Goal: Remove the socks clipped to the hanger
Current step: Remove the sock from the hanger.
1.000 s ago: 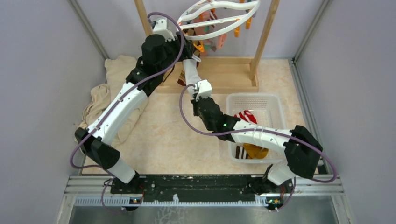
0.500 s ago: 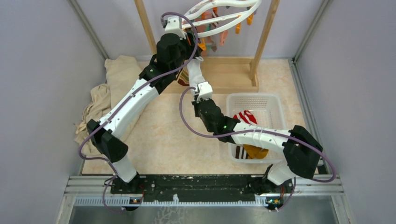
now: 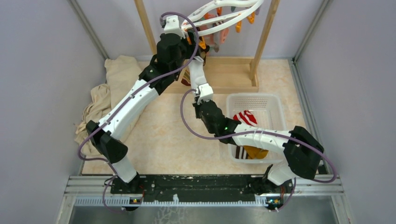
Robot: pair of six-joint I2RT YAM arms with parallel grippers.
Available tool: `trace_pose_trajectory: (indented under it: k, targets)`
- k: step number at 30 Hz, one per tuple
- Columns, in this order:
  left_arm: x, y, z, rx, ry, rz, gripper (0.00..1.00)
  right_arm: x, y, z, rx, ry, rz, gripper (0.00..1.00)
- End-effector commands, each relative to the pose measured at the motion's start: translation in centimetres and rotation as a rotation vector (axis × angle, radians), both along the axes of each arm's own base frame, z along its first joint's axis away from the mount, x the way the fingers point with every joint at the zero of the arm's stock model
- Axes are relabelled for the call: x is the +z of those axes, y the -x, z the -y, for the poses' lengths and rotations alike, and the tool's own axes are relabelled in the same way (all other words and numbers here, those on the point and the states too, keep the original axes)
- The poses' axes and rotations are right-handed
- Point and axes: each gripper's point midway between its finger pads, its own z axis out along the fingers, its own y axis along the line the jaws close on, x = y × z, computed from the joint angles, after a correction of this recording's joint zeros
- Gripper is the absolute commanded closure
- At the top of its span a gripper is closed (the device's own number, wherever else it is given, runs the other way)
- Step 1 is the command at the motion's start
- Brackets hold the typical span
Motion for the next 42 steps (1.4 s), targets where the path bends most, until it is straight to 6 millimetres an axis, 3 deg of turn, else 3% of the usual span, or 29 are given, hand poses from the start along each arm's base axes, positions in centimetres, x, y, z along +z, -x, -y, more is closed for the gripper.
trace_pose_trajectory:
  k: [1, 28, 42]
  targets:
    - [3.1, 1.4, -1.4, 0.022, 0.045, 0.064, 0.20, 2.5, 0.5, -0.3, 0.020, -0.064, 0.042, 1.00]
    - [1.9, 2.4, -3.1, -0.048, 0.079, 0.053, 0.22, 1.0, 0.0, -0.9, 0.006, -0.038, 0.009, 1.00]
    - [1.2, 3.1, -1.8, -0.111, 0.127, 0.016, 0.24, 1.2, 0.1, -1.3, 0.013, -0.040, 0.001, 1.00]
